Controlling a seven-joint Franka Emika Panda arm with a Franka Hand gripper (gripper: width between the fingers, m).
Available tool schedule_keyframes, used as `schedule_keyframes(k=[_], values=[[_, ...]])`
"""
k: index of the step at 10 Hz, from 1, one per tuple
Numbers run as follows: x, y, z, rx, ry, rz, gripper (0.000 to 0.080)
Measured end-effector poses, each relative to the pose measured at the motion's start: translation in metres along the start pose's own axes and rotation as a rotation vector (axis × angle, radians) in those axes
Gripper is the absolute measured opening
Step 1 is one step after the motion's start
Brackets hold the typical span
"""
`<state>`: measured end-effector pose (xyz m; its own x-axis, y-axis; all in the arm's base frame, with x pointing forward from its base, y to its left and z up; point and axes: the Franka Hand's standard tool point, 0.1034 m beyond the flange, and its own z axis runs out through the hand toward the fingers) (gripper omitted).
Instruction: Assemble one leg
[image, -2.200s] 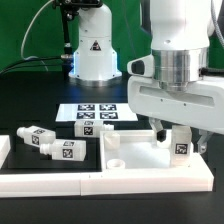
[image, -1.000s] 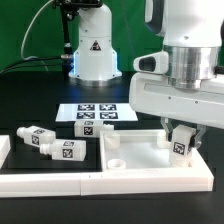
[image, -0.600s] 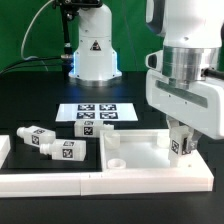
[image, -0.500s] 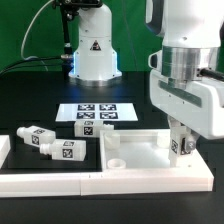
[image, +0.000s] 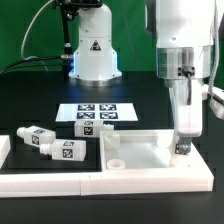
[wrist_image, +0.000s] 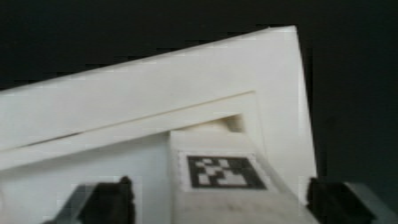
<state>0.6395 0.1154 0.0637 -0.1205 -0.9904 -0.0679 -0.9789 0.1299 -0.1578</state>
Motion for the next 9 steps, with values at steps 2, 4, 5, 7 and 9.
schedule_keyframes(k=[2, 4, 5, 7, 9], values=[[0.006, -0.003, -0.001, 0.004, 0.000, -0.357, 0.0639], [0.004, 0.001, 0.003, 0.013, -0.001, -0.555, 0.0648], [0.000, 0.005, 0.005, 0.034, 0.019, -0.561, 0.0648], [0.002, 0.006, 0.005, 0.029, 0.026, -0.714, 0.0649], [-0.007, 0.000, -0.002, -0.027, 0.047, -1.157, 0.0649]])
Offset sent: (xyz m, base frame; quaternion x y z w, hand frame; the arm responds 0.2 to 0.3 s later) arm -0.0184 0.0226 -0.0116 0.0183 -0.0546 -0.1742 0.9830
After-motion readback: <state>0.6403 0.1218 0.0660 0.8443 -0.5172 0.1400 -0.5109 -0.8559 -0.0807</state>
